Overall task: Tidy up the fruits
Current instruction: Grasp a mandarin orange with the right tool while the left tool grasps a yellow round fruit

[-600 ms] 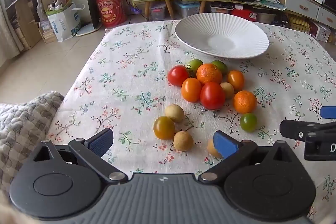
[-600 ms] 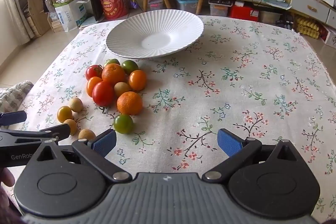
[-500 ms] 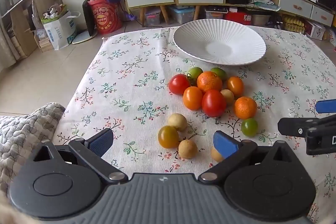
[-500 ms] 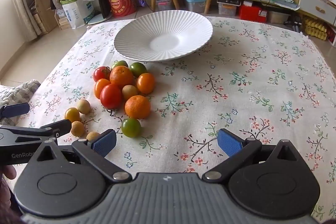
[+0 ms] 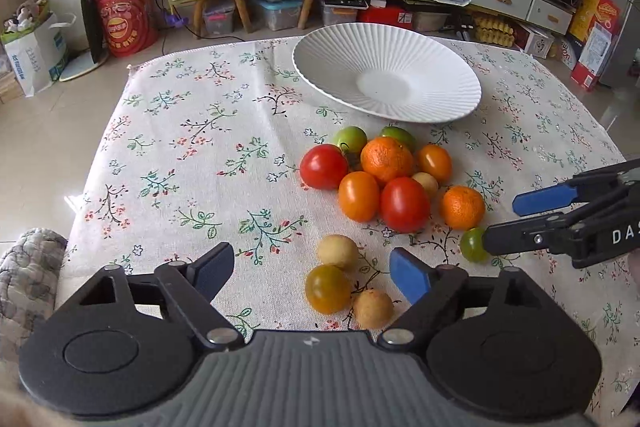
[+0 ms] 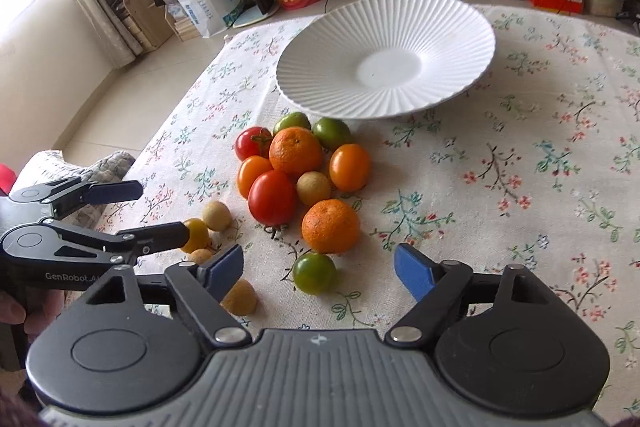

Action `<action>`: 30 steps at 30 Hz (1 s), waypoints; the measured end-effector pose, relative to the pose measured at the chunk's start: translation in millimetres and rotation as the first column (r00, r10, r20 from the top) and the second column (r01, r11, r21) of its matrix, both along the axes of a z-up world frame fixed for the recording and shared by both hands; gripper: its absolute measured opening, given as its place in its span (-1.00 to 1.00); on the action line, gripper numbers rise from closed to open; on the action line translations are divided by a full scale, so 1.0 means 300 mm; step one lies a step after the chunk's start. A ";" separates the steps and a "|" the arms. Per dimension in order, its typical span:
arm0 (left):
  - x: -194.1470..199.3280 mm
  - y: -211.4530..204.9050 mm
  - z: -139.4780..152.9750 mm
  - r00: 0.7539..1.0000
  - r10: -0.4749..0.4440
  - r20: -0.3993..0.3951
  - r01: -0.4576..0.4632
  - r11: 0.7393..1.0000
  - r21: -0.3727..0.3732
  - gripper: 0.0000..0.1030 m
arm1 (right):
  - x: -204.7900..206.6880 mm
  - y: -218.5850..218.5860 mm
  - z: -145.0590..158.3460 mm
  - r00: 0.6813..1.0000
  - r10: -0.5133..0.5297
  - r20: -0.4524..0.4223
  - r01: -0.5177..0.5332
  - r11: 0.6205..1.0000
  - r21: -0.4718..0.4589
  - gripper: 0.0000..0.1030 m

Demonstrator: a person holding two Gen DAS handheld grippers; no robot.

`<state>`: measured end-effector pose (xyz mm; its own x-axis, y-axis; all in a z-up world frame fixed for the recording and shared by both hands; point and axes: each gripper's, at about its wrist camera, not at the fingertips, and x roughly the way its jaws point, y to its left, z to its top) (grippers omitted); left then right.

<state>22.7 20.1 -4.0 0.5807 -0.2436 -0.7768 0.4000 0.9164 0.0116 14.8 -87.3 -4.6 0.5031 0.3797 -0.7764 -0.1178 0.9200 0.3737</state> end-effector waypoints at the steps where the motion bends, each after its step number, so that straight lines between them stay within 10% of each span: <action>1: 0.005 0.005 0.011 1.000 -0.015 0.001 0.015 0.999 -0.029 0.44 | 0.003 -0.004 0.000 1.000 0.004 -0.002 -0.004 1.000 0.023 0.36; 17: 0.087 -0.011 -0.071 0.987 -0.089 -0.138 0.082 0.995 -0.055 -0.54 | 0.068 -0.022 -0.019 1.000 -0.013 0.012 0.012 0.999 0.036 -0.20; 30: 0.091 -0.032 -0.069 0.992 -0.065 -0.108 0.062 0.998 -0.032 -0.64 | 0.072 -0.008 -0.009 1.000 -0.003 0.018 0.003 1.000 0.007 -0.40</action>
